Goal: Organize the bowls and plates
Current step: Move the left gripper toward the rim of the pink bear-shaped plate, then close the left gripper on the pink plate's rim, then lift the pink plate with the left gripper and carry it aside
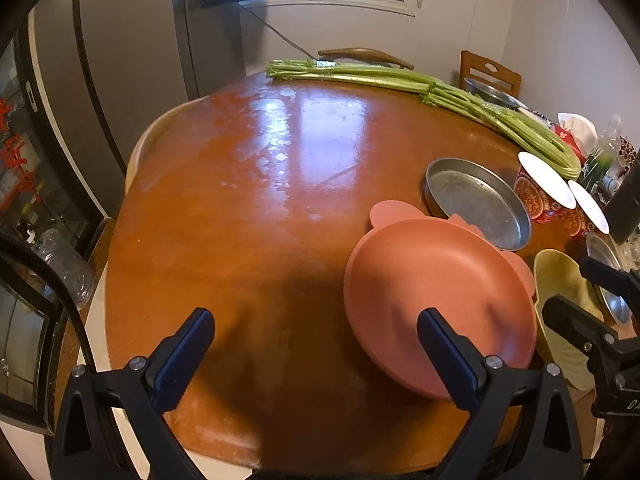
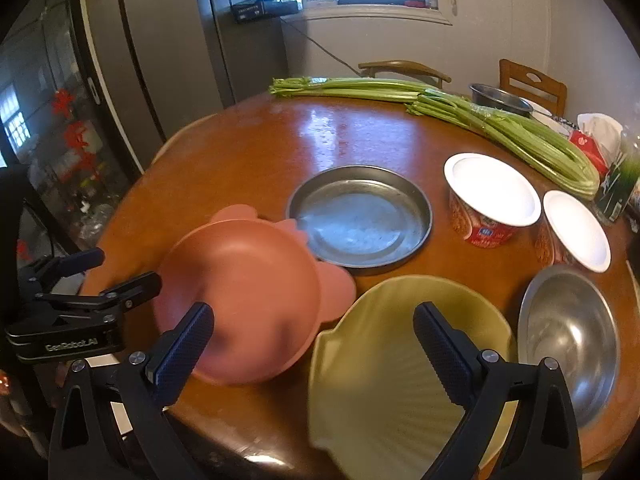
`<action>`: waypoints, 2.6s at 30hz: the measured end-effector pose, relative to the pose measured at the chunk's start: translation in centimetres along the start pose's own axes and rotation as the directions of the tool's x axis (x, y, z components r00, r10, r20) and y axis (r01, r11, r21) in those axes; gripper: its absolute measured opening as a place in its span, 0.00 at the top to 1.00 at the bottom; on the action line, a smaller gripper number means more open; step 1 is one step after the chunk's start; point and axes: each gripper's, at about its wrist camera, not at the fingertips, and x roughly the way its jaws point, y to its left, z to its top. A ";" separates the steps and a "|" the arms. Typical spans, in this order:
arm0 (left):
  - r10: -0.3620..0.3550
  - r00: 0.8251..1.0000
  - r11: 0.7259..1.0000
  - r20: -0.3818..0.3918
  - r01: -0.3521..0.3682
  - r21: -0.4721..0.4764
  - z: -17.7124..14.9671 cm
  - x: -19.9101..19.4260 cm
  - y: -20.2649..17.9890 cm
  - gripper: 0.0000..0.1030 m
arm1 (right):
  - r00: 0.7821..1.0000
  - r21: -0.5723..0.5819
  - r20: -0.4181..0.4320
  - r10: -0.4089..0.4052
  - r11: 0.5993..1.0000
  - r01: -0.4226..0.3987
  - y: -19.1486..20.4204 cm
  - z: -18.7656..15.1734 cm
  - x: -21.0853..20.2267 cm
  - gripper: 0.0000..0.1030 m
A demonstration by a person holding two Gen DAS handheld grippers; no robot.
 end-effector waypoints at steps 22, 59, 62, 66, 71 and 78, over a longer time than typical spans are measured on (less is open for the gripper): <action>-0.041 0.996 0.996 -0.079 0.046 0.072 1.0 3.0 -2.7 0.12 | 0.992 -0.116 -0.123 0.043 0.992 -0.058 -0.1 2.0 4.7 0.38; 0.060 0.997 0.998 -0.053 -0.061 -0.022 3.7 4.6 3.0 0.45 | 0.960 -0.085 -0.184 0.213 0.969 -0.231 5.6 3.2 8.1 0.54; 0.074 0.996 0.997 -0.047 -0.075 -0.022 4.6 5.2 3.5 0.45 | 0.960 -0.079 -0.173 0.218 0.969 -0.235 6.1 3.8 8.5 0.54; 0.077 0.996 0.996 -0.045 -0.078 -0.031 5.6 6.3 4.1 0.45 | 0.960 -0.071 -0.168 0.223 0.969 -0.237 6.5 4.4 9.2 0.54; 0.079 0.995 0.996 -0.059 -0.081 -0.031 6.3 7.6 4.3 0.45 | 0.963 -0.069 -0.156 0.219 0.970 -0.232 6.6 4.7 9.5 0.53; 0.086 0.995 0.996 -0.050 -0.087 -0.022 7.0 8.3 4.2 0.45 | 0.964 -0.050 -0.146 0.220 0.972 -0.230 6.5 5.0 10.0 0.53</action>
